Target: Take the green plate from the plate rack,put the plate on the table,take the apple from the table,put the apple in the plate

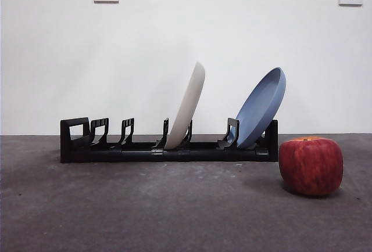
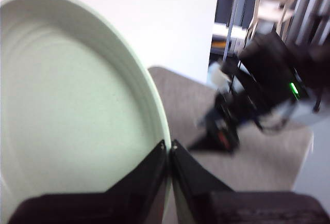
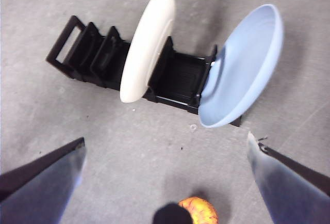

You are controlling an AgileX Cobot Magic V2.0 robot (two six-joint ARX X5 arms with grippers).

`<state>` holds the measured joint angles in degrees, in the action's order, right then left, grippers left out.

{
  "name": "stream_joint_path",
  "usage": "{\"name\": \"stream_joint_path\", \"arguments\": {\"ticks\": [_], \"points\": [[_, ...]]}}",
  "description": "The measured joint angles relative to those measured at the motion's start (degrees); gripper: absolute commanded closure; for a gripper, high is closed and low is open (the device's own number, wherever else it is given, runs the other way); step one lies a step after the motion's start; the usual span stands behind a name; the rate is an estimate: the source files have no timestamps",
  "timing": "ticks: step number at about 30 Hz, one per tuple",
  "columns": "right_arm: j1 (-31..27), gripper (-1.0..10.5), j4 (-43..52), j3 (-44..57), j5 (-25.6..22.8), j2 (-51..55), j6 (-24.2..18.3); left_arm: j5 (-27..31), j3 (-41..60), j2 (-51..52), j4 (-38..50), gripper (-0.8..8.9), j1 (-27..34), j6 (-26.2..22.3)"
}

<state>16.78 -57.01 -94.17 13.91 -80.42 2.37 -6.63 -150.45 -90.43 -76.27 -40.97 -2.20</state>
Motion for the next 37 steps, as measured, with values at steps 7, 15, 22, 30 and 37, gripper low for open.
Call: {"name": "stream_joint_path", "arguments": {"ticks": [7,15,22,30,37], "points": [[0.0,3.5,-1.2,0.0,0.0,0.0,0.0,10.0,31.5,22.7,0.0,8.22,-12.8,0.7],[0.0,3.5,-1.7,0.0,0.0,0.0,0.7,17.1,61.3,36.9,0.0,8.22,-17.5,13.9],[0.0,3.5,-1.7,0.0,0.0,0.0,1.5,20.1,77.3,28.4,8.5,8.22,-18.8,17.9],[0.0,3.5,-1.7,0.0,0.0,0.0,1.7,21.4,78.4,11.9,22.7,8.22,-19.4,13.8],[0.0,3.5,-1.7,0.0,0.0,0.0,1.7,21.3,78.4,-2.7,30.5,8.22,-20.6,11.5]]}}
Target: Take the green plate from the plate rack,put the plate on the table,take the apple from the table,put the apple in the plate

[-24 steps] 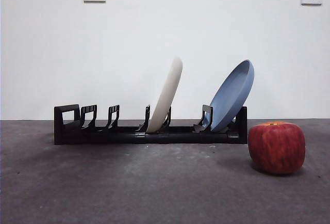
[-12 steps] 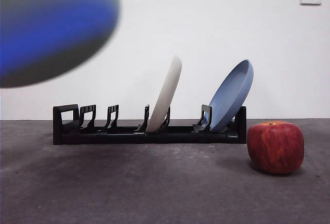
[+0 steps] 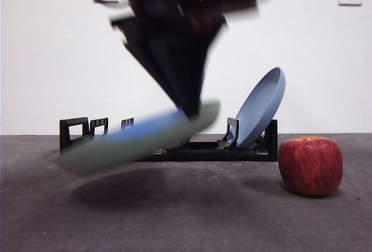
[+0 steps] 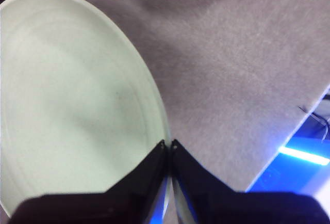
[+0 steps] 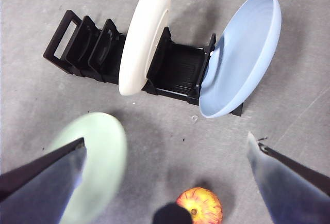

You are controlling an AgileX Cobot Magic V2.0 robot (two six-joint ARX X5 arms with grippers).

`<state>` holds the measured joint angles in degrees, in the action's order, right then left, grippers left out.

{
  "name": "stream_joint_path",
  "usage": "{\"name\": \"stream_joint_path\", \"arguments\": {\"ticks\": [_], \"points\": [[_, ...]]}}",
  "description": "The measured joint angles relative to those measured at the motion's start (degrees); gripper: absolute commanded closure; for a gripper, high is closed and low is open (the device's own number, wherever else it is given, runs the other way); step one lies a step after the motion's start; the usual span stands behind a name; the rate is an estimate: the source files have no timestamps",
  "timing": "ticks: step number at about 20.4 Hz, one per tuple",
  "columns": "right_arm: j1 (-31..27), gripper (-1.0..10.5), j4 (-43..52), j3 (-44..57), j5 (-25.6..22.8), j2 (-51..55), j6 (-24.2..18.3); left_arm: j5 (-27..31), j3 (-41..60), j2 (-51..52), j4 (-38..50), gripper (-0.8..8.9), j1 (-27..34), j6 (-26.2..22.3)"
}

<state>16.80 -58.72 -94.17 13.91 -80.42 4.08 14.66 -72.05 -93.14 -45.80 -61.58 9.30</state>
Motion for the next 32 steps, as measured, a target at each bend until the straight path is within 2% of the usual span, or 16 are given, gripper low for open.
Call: {"name": "stream_joint_path", "arguments": {"ticks": [3,9,14,19,22,23,26,29,32], "points": [[0.0,3.5,0.0,0.0,0.0,0.0,0.0,0.1,0.0,-5.4,4.2,8.22,-1.1,-0.3],[0.0,3.5,0.0,0.0,0.0,0.0,0.0,1.1,0.0,-9.2,12.7,8.22,-2.0,-0.3],[0.0,3.5,0.0,0.0,0.0,0.0,0.0,1.0,-0.2,-14.2,11.1,8.22,-2.2,-2.4],[0.0,3.5,-0.1,0.0,0.0,0.0,0.0,1.2,-0.9,-14.6,10.1,8.02,-2.3,-2.7],[0.0,3.5,-0.1,0.0,0.0,0.0,0.0,0.6,-0.9,-14.8,8.1,6.21,-1.8,-2.6],[0.0,3.5,-0.1,0.0,0.0,0.0,0.0,0.6,-0.6,-15.0,7.5,5.9,-1.4,-2.6],[0.0,3.5,-0.3,0.0,0.0,0.0,0.0,0.6,-0.6,-15.0,6.6,5.88,-0.4,-2.6],[0.0,3.5,-0.5,0.0,0.0,0.0,0.0,0.5,-0.4,-11.9,6.3,5.88,-0.4,-2.6],[0.0,3.5,-0.6,0.0,0.0,0.0,0.0,0.3,-0.4,-2.8,5.5,5.88,-0.5,-2.4]]}}
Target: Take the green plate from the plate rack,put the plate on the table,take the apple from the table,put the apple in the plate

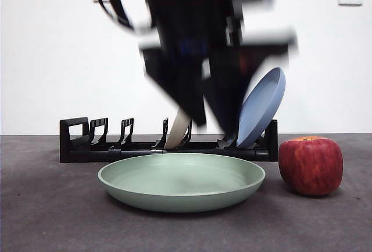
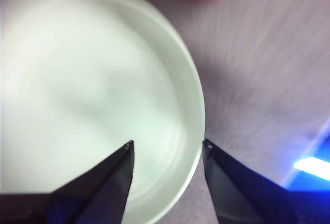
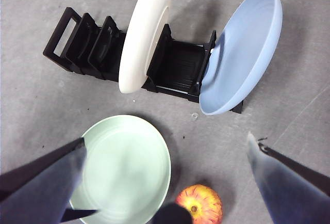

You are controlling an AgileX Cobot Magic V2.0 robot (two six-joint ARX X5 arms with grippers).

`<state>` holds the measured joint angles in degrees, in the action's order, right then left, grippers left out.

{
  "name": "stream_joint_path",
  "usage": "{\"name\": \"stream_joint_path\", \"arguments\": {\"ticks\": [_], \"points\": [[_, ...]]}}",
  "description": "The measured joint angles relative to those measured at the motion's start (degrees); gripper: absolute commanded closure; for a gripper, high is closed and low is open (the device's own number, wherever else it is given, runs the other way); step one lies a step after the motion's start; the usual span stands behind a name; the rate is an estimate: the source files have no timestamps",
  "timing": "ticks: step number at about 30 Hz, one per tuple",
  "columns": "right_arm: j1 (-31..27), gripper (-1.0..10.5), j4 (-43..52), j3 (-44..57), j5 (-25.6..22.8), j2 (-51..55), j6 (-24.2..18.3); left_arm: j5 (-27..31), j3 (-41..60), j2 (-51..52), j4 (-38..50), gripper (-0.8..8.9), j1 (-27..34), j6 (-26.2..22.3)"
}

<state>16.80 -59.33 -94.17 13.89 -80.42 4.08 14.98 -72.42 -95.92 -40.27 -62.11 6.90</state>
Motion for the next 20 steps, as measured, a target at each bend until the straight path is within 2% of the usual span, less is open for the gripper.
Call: {"name": "stream_joint_path", "arguments": {"ticks": [2,6,9,13,20], "points": [[0.0,3.5,-1.3,0.0,0.0,0.0,0.0,-1.7,0.0,8.1,-0.9,5.89,-0.3,0.2],[0.1,3.5,-8.8,0.0,-2.8,0.0,-1.0,-12.0,0.0,25.6,-3.5,5.89,-0.1,0.2],[1.6,3.5,-12.0,0.4,-5.6,0.2,-1.1,-12.5,0.0,33.1,-5.0,5.89,0.1,0.2],[5.7,3.5,-10.7,6.4,-8.6,3.2,-1.0,-12.4,0.0,41.3,-7.7,5.89,0.2,0.0],[15.1,3.5,-1.5,25.2,-13.2,11.9,4.3,-12.4,0.0,50.9,-15.9,5.89,2.2,-0.3]]}}
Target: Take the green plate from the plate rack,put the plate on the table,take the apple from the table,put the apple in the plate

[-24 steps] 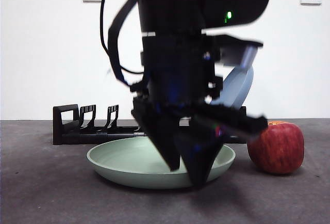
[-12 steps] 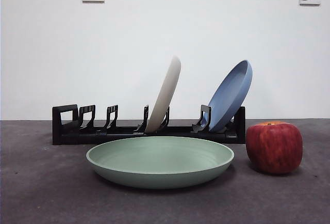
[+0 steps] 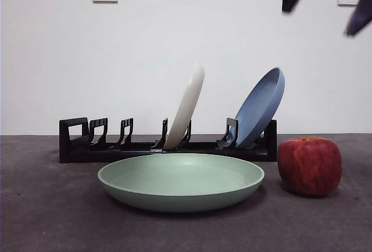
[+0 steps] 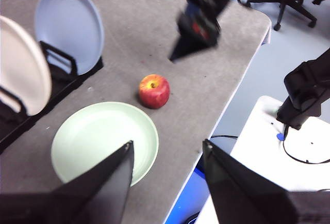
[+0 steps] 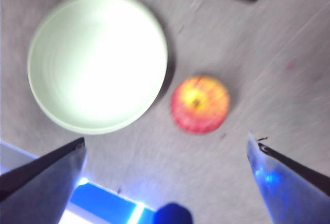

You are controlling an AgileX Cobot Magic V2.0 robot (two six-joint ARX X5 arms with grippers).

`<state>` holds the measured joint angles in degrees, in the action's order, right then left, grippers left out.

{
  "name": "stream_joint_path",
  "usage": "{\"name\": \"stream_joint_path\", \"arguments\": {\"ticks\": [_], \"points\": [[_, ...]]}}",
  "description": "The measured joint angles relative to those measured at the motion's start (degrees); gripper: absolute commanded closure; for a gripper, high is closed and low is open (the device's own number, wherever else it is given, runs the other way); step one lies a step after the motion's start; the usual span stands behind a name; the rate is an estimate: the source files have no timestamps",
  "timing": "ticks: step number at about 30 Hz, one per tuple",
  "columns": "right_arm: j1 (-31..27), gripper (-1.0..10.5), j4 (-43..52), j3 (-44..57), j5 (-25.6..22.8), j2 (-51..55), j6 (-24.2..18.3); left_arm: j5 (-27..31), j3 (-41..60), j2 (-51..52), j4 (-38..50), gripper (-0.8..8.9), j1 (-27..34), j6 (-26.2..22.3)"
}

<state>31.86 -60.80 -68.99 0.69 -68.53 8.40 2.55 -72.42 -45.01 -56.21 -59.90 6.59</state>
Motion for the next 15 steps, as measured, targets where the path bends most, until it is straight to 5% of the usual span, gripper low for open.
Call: {"name": "stream_joint_path", "arguments": {"ticks": [7,15], "points": [[3.3,3.5,6.5,11.3,-4.6,0.6,5.0,-1.7,0.0,6.8,-9.0,5.89,0.1,2.3],[3.3,3.5,13.8,12.8,-10.6,-2.3,5.8,-1.7,0.0,11.8,-11.9,5.89,0.1,6.6]]}}
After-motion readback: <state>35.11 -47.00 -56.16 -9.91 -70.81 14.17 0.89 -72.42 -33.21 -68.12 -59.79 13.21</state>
